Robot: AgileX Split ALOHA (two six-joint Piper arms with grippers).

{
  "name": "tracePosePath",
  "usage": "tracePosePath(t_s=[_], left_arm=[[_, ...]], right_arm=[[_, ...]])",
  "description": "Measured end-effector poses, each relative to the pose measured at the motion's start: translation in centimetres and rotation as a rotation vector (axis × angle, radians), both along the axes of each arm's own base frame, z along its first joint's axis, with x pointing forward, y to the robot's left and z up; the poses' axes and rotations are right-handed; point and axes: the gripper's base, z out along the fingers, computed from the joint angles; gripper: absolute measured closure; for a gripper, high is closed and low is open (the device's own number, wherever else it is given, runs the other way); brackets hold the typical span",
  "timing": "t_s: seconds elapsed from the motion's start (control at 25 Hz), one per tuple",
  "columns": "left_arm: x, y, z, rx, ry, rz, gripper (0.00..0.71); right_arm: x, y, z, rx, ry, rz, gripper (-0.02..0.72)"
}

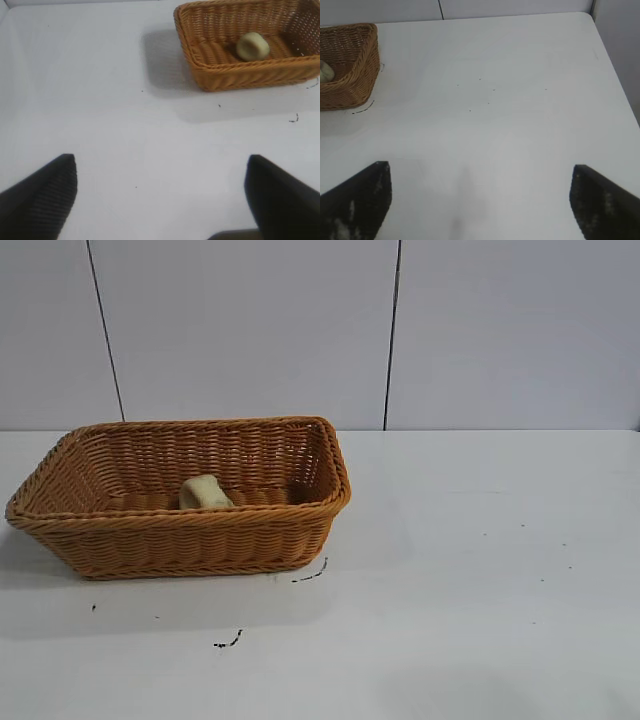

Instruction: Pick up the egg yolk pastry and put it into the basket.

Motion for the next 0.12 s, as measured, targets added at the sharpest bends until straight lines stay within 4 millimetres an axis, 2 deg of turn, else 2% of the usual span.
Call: tracePosePath(t_s=[0.12], left_arm=[[0.00, 0.00, 0.00, 0.000, 0.000, 0.000, 0.017]], right_arm=[[0.00, 0.00, 0.00, 0.000, 0.000, 0.000, 0.008]])
